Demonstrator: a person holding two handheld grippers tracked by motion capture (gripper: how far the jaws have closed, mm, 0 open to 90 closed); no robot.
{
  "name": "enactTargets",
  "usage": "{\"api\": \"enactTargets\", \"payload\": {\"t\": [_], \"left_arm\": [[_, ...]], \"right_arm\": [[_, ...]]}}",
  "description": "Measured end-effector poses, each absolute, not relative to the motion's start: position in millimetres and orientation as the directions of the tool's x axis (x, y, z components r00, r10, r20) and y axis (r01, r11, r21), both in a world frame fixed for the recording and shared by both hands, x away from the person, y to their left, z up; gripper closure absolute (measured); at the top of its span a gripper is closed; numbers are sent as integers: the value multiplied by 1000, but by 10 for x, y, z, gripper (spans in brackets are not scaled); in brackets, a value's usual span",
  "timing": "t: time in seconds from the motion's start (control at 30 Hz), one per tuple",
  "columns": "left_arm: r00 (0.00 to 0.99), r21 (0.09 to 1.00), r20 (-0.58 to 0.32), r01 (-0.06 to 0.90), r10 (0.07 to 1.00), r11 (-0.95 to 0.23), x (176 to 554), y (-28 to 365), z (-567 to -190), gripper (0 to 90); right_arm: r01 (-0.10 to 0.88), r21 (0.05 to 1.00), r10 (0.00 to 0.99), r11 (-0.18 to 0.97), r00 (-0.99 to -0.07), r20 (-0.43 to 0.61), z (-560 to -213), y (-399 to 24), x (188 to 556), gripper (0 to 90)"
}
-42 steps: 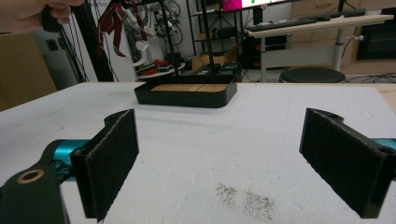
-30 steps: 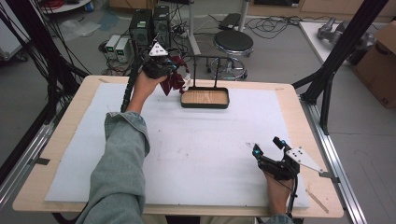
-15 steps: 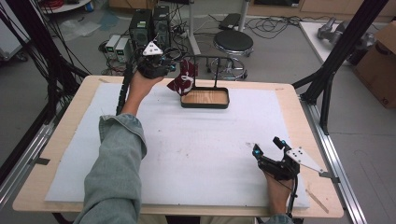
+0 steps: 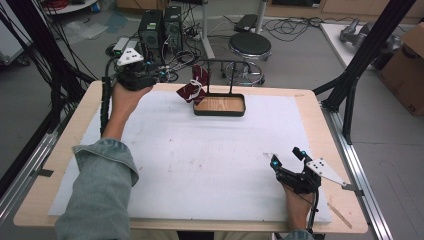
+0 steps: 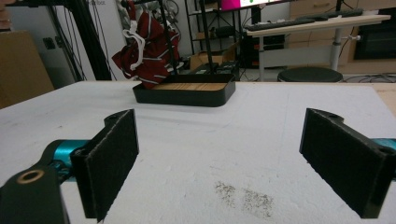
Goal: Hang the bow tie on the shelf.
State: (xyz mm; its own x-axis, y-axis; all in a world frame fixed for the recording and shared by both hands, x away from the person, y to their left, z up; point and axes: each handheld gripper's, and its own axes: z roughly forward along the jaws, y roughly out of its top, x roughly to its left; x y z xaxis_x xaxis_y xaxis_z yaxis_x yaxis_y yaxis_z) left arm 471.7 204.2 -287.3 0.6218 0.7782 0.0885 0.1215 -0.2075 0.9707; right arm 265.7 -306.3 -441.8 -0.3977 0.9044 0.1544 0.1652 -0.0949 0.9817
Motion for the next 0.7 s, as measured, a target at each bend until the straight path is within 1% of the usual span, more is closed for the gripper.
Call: {"api": "enactTargets", "payload": {"t": [0.37,0.53,0.57,0.7], "left_arm": [[588,984,66,94,807,-149,4171,2419,-2884,501],[571,988,57,85,819,-127,3946,2504,-2931,461],[567,989,57,84,821,-126,3902,2516,-2949,440],[554,989,57,80,830,-121,3737,2540,-3033,420]], "right_arm": [[160,983,908,-90,-393,147,-4421,-3068,2654,108],[161,983,908,-90,-392,147,-4421,-3069,2654,108],[161,983,908,-89,-392,146,-4421,-3069,2654,108],[161,983,908,-91,-392,148,-4423,-3068,2653,108]]}}
